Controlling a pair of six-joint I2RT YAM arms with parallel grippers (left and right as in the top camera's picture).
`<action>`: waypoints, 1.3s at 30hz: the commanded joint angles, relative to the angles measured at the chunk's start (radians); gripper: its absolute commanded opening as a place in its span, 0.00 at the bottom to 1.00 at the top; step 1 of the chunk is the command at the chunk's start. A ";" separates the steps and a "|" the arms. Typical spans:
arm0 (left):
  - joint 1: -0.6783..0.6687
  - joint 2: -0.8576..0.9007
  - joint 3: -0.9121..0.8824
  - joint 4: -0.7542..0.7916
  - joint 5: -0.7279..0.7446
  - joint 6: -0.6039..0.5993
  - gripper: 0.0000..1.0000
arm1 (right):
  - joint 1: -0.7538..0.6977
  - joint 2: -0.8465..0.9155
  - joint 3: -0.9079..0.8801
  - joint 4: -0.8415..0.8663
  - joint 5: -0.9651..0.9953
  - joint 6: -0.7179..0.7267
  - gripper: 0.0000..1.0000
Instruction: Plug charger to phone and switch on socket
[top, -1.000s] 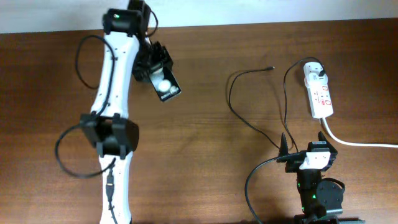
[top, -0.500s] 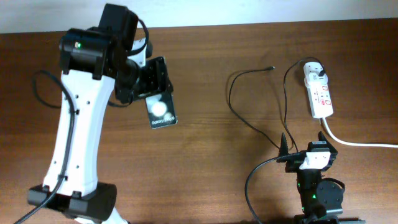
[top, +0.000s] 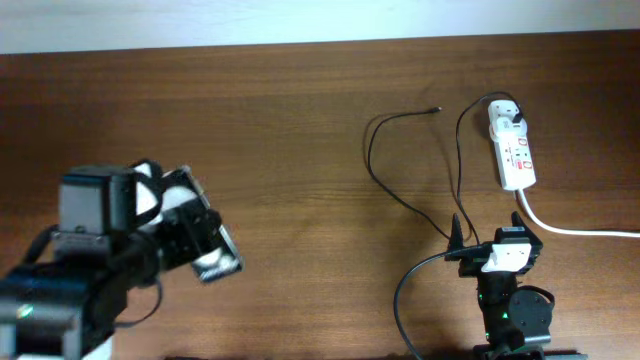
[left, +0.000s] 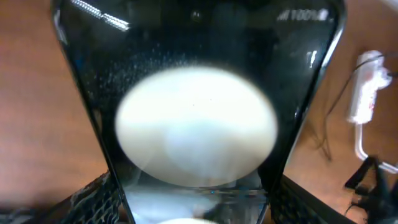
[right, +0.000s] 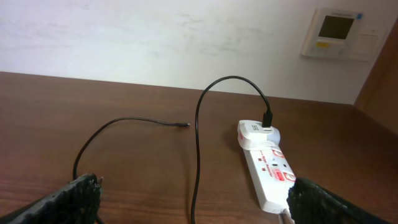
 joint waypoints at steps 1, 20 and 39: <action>0.004 0.016 -0.202 0.153 0.163 -0.083 0.64 | 0.000 -0.007 -0.006 -0.007 -0.005 -0.006 0.99; 0.003 0.327 -0.365 0.521 0.511 -0.350 0.64 | 0.000 -0.006 -0.006 0.020 -0.716 0.771 0.99; 0.003 0.327 -0.365 0.551 0.536 -0.351 0.64 | 0.000 0.096 0.071 0.041 -0.819 1.129 0.99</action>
